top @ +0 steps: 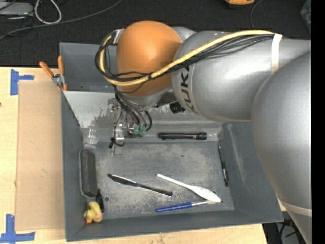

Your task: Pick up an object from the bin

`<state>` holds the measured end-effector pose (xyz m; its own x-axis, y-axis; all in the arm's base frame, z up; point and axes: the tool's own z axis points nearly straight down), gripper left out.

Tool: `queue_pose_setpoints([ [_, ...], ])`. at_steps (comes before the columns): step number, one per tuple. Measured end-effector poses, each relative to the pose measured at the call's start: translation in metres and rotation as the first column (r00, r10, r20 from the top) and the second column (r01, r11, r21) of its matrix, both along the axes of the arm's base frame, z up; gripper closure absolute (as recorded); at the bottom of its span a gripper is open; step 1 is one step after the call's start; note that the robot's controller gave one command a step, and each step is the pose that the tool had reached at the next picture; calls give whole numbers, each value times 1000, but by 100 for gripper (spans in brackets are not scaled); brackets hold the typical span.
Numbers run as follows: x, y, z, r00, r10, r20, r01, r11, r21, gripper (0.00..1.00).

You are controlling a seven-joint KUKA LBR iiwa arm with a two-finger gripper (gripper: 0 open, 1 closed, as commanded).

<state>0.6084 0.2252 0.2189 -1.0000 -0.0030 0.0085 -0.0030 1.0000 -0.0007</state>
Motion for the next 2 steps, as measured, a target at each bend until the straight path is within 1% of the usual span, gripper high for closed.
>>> queue_pose_setpoints([
  [1, 2, -1, 5, 1000, -4, 8, 4, 1000, 1, 0],
  [2, -33, -44, -78, 997, -73, 8, 73, 997, 1, 0],
])
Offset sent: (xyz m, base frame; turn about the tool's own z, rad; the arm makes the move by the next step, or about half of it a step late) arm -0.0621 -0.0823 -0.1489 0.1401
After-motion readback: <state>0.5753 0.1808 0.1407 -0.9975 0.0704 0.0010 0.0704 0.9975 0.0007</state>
